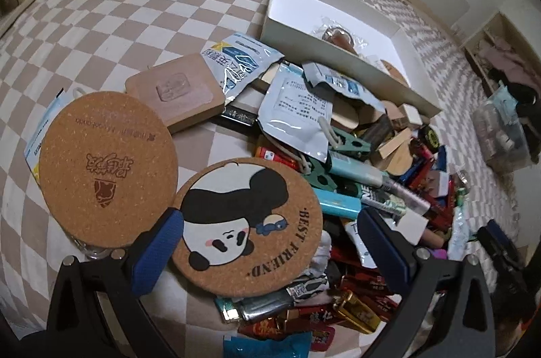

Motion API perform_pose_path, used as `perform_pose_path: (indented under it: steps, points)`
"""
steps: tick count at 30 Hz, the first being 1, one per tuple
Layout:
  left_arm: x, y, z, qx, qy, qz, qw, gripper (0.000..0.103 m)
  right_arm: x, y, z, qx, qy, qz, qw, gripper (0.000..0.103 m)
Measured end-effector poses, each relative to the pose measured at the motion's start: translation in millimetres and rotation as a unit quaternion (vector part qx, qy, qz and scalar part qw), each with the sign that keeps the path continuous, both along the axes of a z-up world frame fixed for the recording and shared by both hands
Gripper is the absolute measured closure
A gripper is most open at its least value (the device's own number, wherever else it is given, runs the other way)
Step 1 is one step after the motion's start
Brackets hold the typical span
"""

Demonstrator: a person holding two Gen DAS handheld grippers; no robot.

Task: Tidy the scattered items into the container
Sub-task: 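Move both grippers over the pile toward the panda coaster and white sachet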

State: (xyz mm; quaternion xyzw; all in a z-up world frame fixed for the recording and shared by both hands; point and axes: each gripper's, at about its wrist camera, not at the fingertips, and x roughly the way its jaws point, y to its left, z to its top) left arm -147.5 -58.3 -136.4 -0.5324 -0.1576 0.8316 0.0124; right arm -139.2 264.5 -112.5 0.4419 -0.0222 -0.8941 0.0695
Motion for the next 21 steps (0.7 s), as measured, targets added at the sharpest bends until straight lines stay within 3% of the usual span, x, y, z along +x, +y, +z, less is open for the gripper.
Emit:
perform_pose_path:
  steps: [7, 12, 21]
  points:
    - [-0.1, 4.0, -6.6, -0.037, -0.001, 0.012, 0.9993, 0.0, 1.4, 11.7, -3.8, -0.013, -0.004, -0.011, 1.0, 0.0]
    - [2.0, 1.5, -7.5, -0.032, 0.004, 0.025, 0.9992, 0.0, 2.5, 17.2, -7.0, -0.021, -0.008, -0.016, 1.0, 0.0]
    - [12.5, -18.2, -2.3, 0.048, 0.006, 0.062, 0.9969, 0.0, 0.1, 16.2, -11.0, -0.023, -0.015, -0.016, 0.999, 0.0]
